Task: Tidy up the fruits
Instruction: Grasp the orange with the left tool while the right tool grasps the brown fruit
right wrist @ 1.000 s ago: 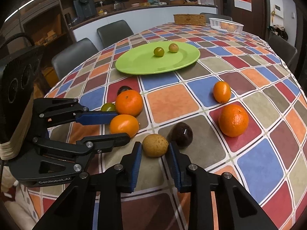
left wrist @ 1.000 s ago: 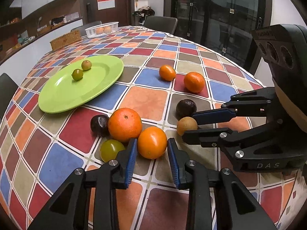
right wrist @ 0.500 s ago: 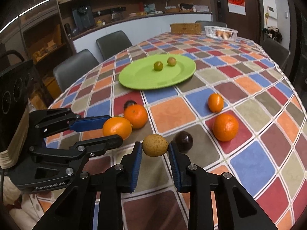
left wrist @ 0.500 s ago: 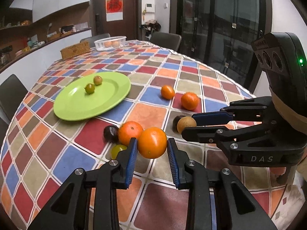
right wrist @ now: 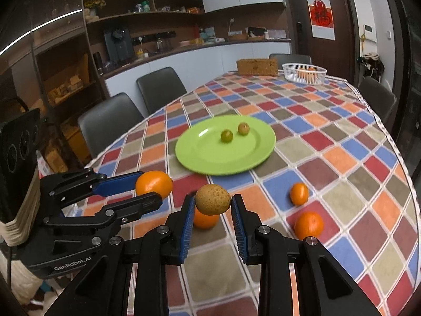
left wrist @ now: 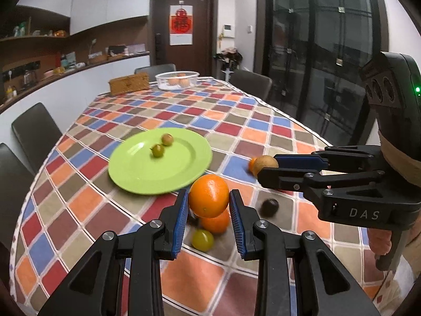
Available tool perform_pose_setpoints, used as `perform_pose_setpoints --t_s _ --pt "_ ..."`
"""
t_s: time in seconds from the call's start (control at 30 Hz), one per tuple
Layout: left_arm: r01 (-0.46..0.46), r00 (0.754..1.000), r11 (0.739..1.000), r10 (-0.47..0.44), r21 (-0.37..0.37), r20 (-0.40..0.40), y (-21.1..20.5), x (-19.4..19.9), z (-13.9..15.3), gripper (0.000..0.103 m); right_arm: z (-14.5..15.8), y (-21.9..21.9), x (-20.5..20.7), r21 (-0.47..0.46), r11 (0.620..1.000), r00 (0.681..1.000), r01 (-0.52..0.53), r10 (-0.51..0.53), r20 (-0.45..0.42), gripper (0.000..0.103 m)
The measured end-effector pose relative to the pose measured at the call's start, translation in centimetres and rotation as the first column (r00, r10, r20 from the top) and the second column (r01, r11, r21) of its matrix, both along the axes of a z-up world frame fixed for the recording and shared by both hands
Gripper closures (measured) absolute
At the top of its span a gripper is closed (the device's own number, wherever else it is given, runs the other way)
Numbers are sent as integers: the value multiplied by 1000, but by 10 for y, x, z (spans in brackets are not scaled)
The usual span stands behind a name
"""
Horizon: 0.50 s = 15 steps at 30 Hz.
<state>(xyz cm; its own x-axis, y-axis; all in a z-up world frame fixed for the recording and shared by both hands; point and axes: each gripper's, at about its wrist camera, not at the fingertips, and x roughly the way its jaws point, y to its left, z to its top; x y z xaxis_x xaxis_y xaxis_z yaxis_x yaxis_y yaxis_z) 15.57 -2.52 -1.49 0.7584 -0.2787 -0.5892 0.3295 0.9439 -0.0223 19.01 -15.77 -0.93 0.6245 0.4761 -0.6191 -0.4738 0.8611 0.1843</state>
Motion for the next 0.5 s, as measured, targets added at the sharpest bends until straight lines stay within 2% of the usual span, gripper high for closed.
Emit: perform_pose_setpoints --t_s 0.23,0.5 --pt "-50 999 999 50 -4 -5 12 29 9 72 13 12 34 -15 1000 1000 -8 8 -2 73" --pt "-116 992 993 115 -18 -47 30 76 7 72 14 30 83 -40 999 999 -10 9 -38 73"
